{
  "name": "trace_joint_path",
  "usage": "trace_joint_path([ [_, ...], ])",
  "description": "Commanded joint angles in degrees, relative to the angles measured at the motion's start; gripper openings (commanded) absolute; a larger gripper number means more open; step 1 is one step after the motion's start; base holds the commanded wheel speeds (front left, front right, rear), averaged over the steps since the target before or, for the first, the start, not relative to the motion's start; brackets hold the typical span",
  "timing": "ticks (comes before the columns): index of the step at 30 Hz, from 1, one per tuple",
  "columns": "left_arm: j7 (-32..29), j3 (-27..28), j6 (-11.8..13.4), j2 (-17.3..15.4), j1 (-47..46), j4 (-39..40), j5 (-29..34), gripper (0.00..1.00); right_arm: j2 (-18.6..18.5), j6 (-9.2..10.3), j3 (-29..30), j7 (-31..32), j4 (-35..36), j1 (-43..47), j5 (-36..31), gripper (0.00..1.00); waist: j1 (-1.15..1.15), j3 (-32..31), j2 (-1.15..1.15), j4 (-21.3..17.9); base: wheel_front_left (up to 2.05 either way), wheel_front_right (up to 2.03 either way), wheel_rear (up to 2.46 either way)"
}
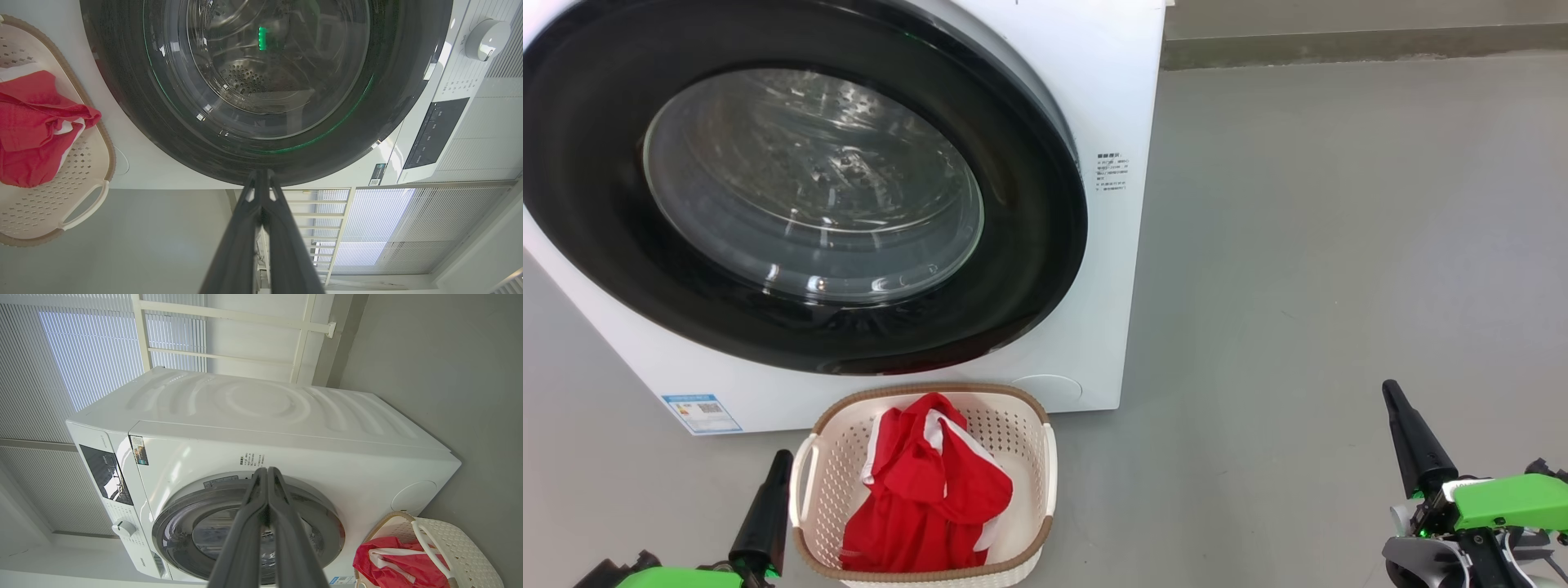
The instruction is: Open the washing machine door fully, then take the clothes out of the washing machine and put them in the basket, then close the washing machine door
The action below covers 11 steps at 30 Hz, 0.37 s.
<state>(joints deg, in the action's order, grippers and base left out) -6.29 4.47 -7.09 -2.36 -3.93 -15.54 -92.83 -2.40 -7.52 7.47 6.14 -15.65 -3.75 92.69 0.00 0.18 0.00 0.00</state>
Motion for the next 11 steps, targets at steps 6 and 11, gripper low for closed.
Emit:
trace_joint_path([
  [6, -0.23, 2.09, -0.4, -0.54, -2.26, 1.5, 0.7, 0.0, -0.5, 0.03, -0.91, 0.38, 1.63, -2.43, -0.55, 0.0, 0.0, 0.0, 0.0, 0.0, 0.0, 0.0, 0.0],
  [11, -0.23, 2.09, -0.4, -0.54, -2.26, 1.5, 0.7, 0.0, -0.5, 0.03, -0.91, 0.38, 1.63, -2.43, -0.56, 0.0, 0.0, 0.0, 0.0, 0.0, 0.0, 0.0, 0.0],
])
